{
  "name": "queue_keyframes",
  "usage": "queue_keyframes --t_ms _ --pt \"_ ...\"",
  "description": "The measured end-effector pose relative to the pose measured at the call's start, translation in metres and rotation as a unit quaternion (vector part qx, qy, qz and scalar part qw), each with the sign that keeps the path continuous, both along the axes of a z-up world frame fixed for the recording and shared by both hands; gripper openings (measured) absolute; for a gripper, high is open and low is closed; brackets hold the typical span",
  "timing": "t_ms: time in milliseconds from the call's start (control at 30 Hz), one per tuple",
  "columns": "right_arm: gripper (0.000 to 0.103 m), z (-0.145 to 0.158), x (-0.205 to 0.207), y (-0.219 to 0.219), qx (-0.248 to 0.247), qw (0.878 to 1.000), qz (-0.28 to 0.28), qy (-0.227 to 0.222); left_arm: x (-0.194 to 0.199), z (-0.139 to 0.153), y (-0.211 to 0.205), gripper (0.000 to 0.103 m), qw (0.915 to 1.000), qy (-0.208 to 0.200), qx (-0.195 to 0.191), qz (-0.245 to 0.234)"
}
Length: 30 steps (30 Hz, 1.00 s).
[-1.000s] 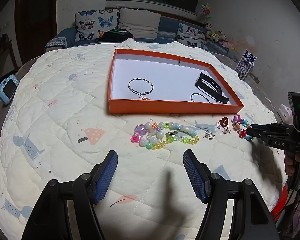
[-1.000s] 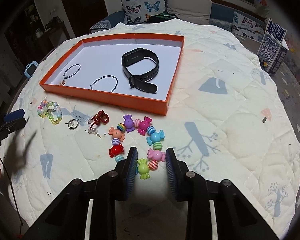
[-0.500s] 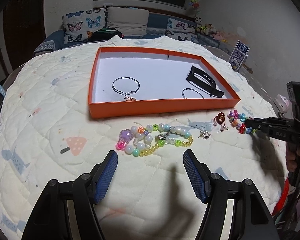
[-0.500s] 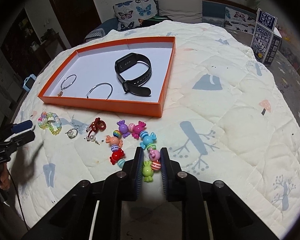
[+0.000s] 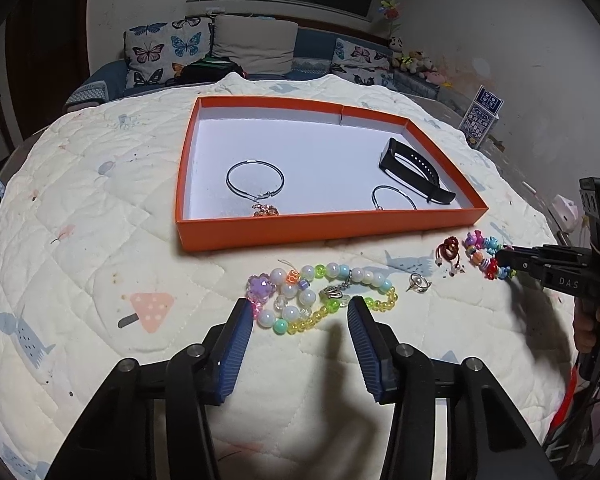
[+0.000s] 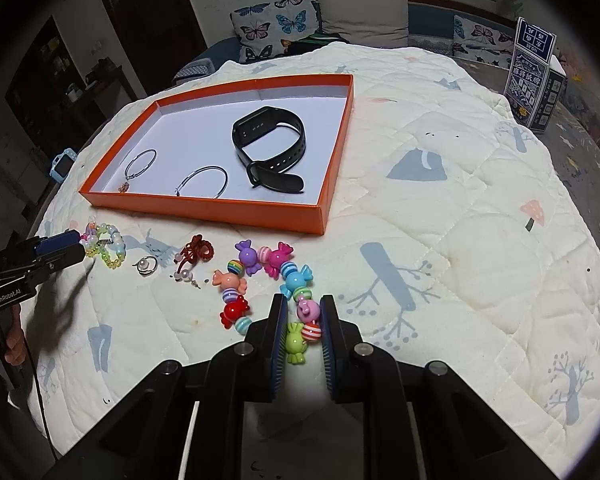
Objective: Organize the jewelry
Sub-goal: 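Lower the left tool onto the pastel bead bracelet and close it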
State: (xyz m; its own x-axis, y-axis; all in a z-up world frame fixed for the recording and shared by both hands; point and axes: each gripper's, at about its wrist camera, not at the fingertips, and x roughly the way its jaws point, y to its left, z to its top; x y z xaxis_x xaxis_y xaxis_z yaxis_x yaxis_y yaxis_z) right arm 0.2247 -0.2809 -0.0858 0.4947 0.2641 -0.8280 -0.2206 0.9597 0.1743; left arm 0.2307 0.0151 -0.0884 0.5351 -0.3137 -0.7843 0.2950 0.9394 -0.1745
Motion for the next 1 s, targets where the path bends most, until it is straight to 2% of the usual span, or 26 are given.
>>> queue_keyframes --t_ms 233,400,533,1000 --pt "0.019 0.000 0.000 0.000 -0.001 1.000 0.000 0.000 0.002 0.008 -0.007 0.048 0.9999 -0.010 -0.001 -0.013" --pt "0.019 0.000 0.001 0.000 0.002 1.000 0.000 0.001 0.010 0.011 -0.026 0.048 0.9985 -0.022 0.024 -0.043" --pt "0.019 0.000 0.001 0.000 0.003 1.000 0.001 0.001 0.021 0.008 -0.027 0.048 0.9983 -0.019 0.038 -0.039" --pt "0.019 0.000 0.001 0.000 0.005 1.000 0.002 0.002 0.029 -0.010 -0.001 0.048 0.9994 0.002 0.033 -0.014"
